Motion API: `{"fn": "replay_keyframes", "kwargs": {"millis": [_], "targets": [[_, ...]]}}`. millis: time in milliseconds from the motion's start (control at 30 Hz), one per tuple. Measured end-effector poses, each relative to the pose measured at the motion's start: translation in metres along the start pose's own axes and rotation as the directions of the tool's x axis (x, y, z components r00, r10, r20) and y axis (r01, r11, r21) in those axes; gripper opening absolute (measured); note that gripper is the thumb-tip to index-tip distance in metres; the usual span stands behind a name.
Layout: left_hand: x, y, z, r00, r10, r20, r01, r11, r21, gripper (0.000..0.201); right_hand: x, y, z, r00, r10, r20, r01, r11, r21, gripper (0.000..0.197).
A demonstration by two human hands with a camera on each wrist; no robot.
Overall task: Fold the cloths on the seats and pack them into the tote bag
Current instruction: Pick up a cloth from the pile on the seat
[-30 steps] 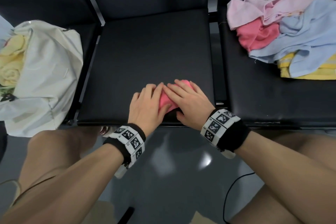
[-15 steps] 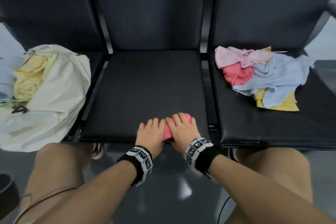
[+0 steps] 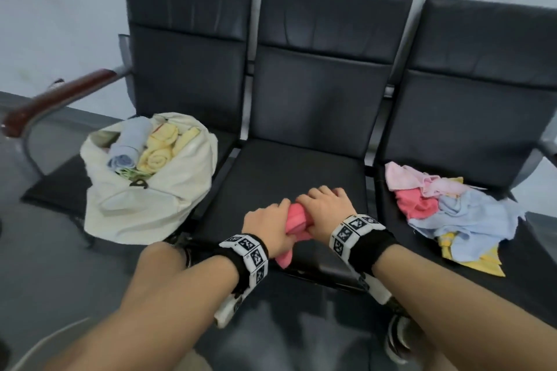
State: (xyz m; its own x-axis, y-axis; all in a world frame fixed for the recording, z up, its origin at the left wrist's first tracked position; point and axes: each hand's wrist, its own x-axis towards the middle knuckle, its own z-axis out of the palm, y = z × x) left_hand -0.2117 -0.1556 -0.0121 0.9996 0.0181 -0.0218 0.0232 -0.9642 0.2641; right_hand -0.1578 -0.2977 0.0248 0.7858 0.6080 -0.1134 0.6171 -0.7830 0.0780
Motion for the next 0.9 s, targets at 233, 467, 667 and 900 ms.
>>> {"fn": "replay_keyframes", "kwargs": {"millis": [233, 467, 667, 900], "targets": [[-0.013, -0.072, -0.078, 0.941, -0.338, -0.016, 0.319, 0.901, -0.295, 0.038, 0.048, -0.073, -0.064, 0.967, 0.006, -0.253, 0.021, 0.994, 0.103, 0.059], [-0.019, -0.156, -0.129, 0.801, -0.599, -0.014, 0.407, 0.562, -0.720, 0.061, 0.113, -0.150, -0.111, 0.990, 0.123, -0.072, -0.036, 0.701, 0.712, 0.032], [0.006, -0.223, -0.150, 0.708, -0.704, 0.056, 0.361, 0.292, -0.886, 0.064, 0.185, -0.210, -0.111, 0.992, 0.019, 0.121, -0.118, 0.407, 0.906, 0.044], [0.040, -0.272, -0.169, 0.711, -0.698, 0.083, 0.296, 0.190, -0.936, 0.049, 0.260, -0.240, -0.100, 0.983, -0.066, 0.174, -0.156, 0.217, 0.964, 0.048]]}}
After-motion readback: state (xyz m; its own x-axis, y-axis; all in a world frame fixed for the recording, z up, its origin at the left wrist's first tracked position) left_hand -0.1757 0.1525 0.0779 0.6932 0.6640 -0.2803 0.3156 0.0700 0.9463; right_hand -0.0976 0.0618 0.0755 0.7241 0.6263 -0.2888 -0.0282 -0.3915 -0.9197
